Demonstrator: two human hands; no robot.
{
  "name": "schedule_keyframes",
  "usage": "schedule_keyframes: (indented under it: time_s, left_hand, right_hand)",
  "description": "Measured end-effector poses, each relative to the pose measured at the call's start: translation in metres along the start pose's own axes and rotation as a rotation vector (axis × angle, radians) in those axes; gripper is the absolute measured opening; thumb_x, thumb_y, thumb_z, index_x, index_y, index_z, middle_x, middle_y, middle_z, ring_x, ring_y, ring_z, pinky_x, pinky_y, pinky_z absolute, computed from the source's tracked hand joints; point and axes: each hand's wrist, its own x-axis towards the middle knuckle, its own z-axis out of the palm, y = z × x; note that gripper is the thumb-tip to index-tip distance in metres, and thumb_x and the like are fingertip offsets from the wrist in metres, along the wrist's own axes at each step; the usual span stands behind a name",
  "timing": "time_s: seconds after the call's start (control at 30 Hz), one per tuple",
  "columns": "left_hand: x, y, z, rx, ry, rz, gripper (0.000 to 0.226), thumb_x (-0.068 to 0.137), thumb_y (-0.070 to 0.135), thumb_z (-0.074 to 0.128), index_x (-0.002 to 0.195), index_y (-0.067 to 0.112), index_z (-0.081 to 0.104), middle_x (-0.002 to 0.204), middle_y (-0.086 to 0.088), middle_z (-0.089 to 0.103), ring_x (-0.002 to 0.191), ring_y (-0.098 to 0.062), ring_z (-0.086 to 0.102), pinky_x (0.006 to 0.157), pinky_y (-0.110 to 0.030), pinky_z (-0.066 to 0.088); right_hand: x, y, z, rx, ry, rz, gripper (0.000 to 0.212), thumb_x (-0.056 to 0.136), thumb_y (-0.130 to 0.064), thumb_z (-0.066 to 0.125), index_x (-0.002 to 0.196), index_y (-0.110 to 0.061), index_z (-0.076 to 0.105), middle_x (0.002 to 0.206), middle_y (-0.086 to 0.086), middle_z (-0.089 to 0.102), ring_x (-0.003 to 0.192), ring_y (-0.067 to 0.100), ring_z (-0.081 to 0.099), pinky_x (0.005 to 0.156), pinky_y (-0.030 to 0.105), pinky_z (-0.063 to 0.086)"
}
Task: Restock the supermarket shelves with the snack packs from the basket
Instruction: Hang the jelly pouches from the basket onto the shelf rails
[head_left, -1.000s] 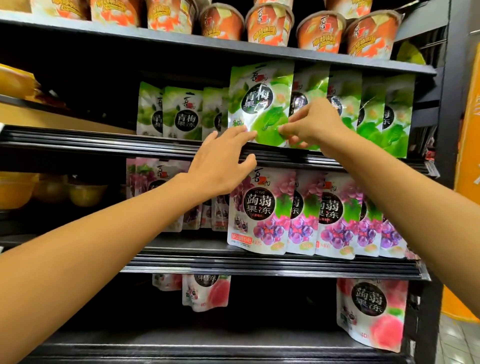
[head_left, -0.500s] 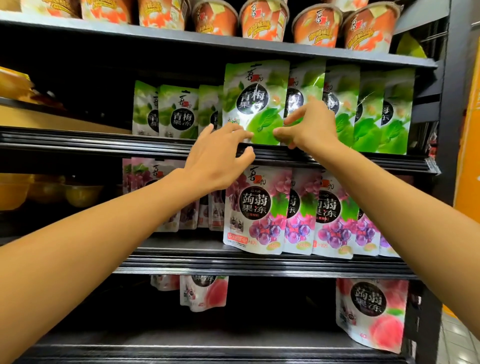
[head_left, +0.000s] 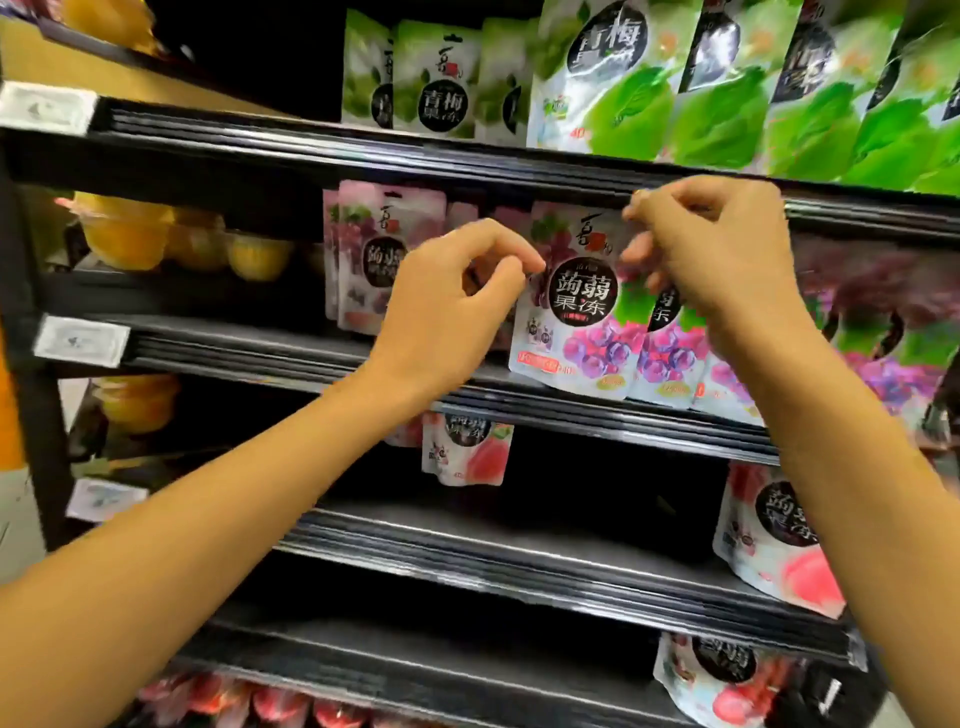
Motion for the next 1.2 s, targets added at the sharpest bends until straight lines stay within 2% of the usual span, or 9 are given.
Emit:
schedule_keyframes:
  time_s: [0.17,0.37,0.57,0.73,0.9,1.0,1.07,1.13,1.2]
  left_hand:
    - [-0.118,-0.045,-0.018,-0.122,-0.206,-0.32,0.02,0.091,0.006,0.056,0.086,0.018,0.072,0.08,0.01,0.07,0.077,-0.01,0.066,0.073,-0.027,0.053]
    - [-0.301,-0.118,-0.062,-0.154,-0.392,-0.77,0.022,0.089,0.014,0.054,0.082,0.031,0.067,0.077,0.01,0.068,0.071,0.002,0.061,0.073,-0.022,0.05]
    - [-0.501,-0.2,-0.109,-0.148,-0.553,-1.163,0.03,0.093,-0.001,0.054,0.085,0.025,0.067,0.08,-0.005,0.068,0.076,-0.025,0.063,0.072,-0.037,0.047]
    - [-0.641,-0.239,-0.138,-0.138,-0.622,-1.39,0.014,0.091,-0.009,0.057,0.092,-0.003,0.069,0.091,-0.024,0.069,0.08,-0.017,0.061,0.073,-0.016,0.047]
    - [-0.777,-0.278,-0.141,-0.04,-0.607,-1.576,0.013,0.088,-0.012,0.06,0.093,-0.003,0.068,0.087,-0.015,0.065,0.066,0.007,0.059,0.068,-0.008,0.045]
    - [-0.859,-0.305,-0.129,0.005,-0.593,-1.703,0.017,0.088,-0.011,0.06,0.089,0.004,0.066,0.089,-0.017,0.067,0.067,0.008,0.06,0.071,-0.019,0.048]
    - [-0.916,-0.325,-0.115,0.056,-0.618,-1.766,0.023,0.089,-0.01,0.058,0.084,0.011,0.064,0.087,-0.011,0.064,0.071,0.004,0.059,0.07,-0.021,0.044]
    - [-0.97,-0.34,-0.097,0.107,-0.738,-1.805,0.03,0.092,-0.002,0.057,0.085,0.027,0.061,0.093,-0.005,0.062,0.085,-0.014,0.059,0.075,-0.026,0.044]
    - [-1.011,-0.353,-0.077,0.204,-0.753,-1.775,0.015,0.088,0.0,0.06,0.092,0.013,0.067,0.098,-0.016,0.066,0.091,-0.025,0.062,0.078,-0.033,0.046]
  right_hand:
    - [-0.118,0.053,0.046,0.122,-0.207,0.205,0.015,0.079,-0.027,0.063,0.067,-0.021,0.071,0.054,0.0,0.068,0.039,0.013,0.052,0.042,0.017,0.04]
    - [-0.306,0.124,0.116,0.081,-0.428,0.712,0.017,0.09,-0.016,0.059,0.079,-0.015,0.072,0.059,0.002,0.069,0.041,0.006,0.051,0.036,0.01,0.032]
    - [-0.502,0.184,0.193,0.039,-0.497,1.249,0.024,0.095,-0.005,0.055,0.076,-0.01,0.068,0.051,-0.007,0.065,0.039,0.0,0.053,0.037,0.013,0.036]
    - [-0.656,0.235,0.234,-0.083,-0.59,1.496,0.01,0.094,-0.014,0.059,0.09,-0.017,0.068,0.082,0.003,0.07,0.075,0.021,0.066,0.073,0.037,0.055]
    - [-0.776,0.3,0.265,-0.151,-0.604,1.684,0.02,0.095,-0.003,0.054,0.085,-0.018,0.062,0.074,-0.003,0.061,0.061,0.005,0.057,0.064,0.024,0.044]
    - [-0.85,0.353,0.275,-0.177,-0.551,1.854,0.031,0.095,0.002,0.052,0.078,-0.024,0.055,0.05,-0.018,0.063,0.046,-0.008,0.058,0.061,0.021,0.047]
    - [-0.904,0.391,0.279,-0.21,-0.551,1.899,0.03,0.095,-0.001,0.055,0.078,-0.026,0.053,0.049,-0.019,0.063,0.047,-0.006,0.058,0.059,0.019,0.046]
    - [-0.957,0.427,0.277,-0.236,-0.572,1.928,0.022,0.095,-0.008,0.059,0.082,-0.024,0.054,0.071,-0.011,0.064,0.065,0.004,0.06,0.065,0.021,0.049]
    - [-1.003,0.455,0.275,-0.269,-0.622,1.979,0.01,0.094,-0.012,0.06,0.092,-0.021,0.057,0.093,0.001,0.058,0.089,0.021,0.058,0.085,0.032,0.052]
